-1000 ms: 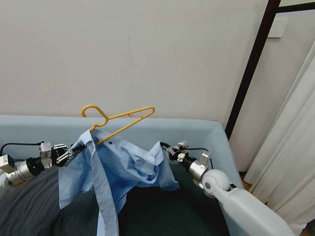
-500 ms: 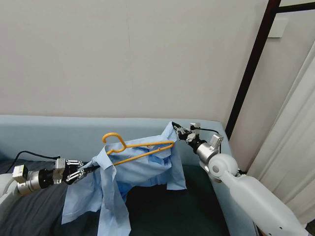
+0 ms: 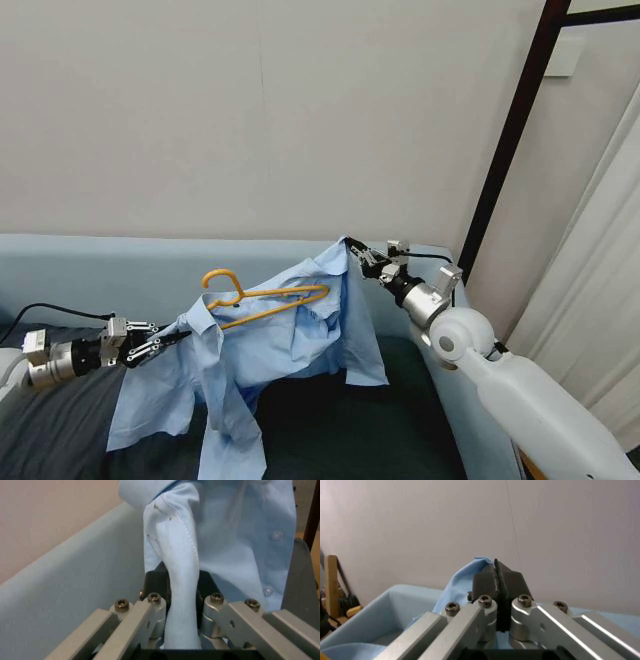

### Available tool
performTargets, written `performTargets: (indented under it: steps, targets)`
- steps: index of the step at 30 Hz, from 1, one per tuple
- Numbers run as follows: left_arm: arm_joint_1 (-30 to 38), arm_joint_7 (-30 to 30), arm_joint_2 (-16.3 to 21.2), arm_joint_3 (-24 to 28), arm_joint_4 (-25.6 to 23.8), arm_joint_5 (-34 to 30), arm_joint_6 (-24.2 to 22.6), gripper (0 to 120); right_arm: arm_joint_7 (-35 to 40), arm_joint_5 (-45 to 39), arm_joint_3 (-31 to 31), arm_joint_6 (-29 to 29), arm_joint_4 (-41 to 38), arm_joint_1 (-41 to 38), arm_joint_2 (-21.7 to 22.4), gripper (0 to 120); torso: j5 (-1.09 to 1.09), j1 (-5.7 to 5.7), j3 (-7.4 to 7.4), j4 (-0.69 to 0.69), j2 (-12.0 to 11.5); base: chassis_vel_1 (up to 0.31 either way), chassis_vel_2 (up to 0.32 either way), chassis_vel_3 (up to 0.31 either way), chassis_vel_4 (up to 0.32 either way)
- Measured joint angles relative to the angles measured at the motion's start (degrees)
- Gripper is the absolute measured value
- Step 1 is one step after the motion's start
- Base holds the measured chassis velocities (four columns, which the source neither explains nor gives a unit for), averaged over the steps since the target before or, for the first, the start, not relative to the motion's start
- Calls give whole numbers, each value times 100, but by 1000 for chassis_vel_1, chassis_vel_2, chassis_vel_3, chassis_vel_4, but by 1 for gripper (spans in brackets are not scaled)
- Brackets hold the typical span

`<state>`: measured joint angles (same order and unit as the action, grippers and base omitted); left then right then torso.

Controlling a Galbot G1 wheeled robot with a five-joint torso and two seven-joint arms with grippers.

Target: Pick up the clothes from the sofa and hang them on the clothes hanger.

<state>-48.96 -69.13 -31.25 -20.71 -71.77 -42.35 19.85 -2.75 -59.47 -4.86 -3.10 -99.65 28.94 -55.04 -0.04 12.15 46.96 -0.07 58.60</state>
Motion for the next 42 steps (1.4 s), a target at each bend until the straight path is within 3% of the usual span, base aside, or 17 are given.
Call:
performTargets:
  steps: [9, 17, 27, 31, 39, 42]
  targets:
    - [138, 267, -151, 169, 164, 244, -58, 7, -189, -37, -6, 326, -533, 153, 85, 0, -1, 0, 0, 1, 0, 0, 0, 0, 0]
    - [177, 1030, -304, 255, -93, -438, -133, 7, -78, 73, -271, 369, -1166, 712, 278, 0, 0, 0, 0, 0, 0, 0, 0, 0, 0]
    - [101, 1067, -334, 276, -490, -974, -111, 7, 449, 870, -741, 224, -967, 1120, 224, 0, 0, -1, 0, 0, 0, 0, 0, 0, 0]
    - [87, 1016, -221, 189, -584, -1024, -98, 7, 765, 1229, -754, -74, -846, 1162, 237, 15, 0, 0, 0, 1, 0, 0, 0, 0, 0]
    - [201, 1018, 51, 112, -550, -1050, -82, 7, 2280, 2027, -800, -1827, -1423, 1479, 646, 45, -1, -1, 0, -1, 0, 0, 0, 0, 0]
    - [313, 997, 123, 173, -493, -1048, -76, 7, 2416, 2058, -750, -1974, -1579, 1492, 683, 52, 0, -1, 0, -1, 0, 0, 0, 0, 0]
